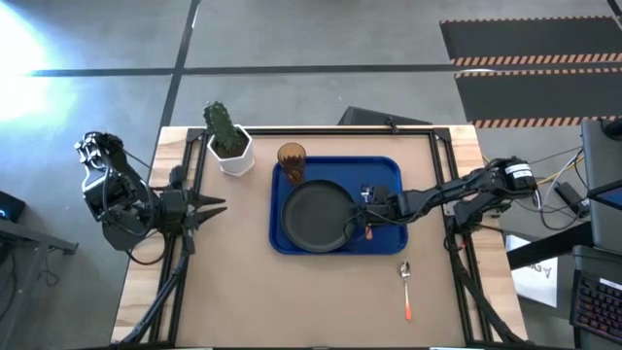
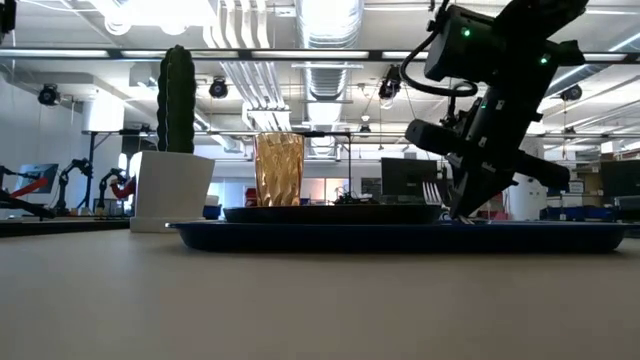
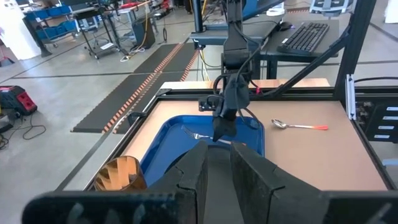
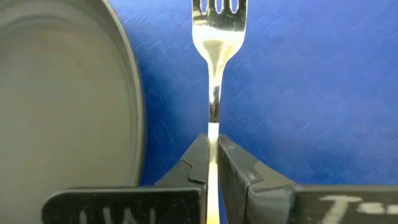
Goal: Pick and place plate/cup/fork/spoon on tray
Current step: Put the orange fork on the blue tray
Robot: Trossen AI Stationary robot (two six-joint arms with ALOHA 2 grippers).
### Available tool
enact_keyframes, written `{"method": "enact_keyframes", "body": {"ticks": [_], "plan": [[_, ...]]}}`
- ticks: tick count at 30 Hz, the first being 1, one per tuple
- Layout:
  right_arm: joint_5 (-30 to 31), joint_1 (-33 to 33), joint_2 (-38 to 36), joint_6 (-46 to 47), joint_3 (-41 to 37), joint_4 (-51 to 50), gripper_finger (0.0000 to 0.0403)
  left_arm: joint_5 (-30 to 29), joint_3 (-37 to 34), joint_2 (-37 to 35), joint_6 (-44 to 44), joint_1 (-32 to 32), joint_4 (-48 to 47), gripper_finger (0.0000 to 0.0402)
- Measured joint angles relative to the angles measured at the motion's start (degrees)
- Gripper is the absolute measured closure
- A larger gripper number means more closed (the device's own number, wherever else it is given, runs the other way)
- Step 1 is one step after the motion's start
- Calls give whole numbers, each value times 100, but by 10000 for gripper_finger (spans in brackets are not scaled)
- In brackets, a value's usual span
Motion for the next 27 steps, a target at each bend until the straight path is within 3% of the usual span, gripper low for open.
{"method": "enact_keyframes", "body": {"ticks": [27], "plan": [[-177,-2,0,126,-2,-1,394,61,-9,5,0,-1,-2,350]]}}
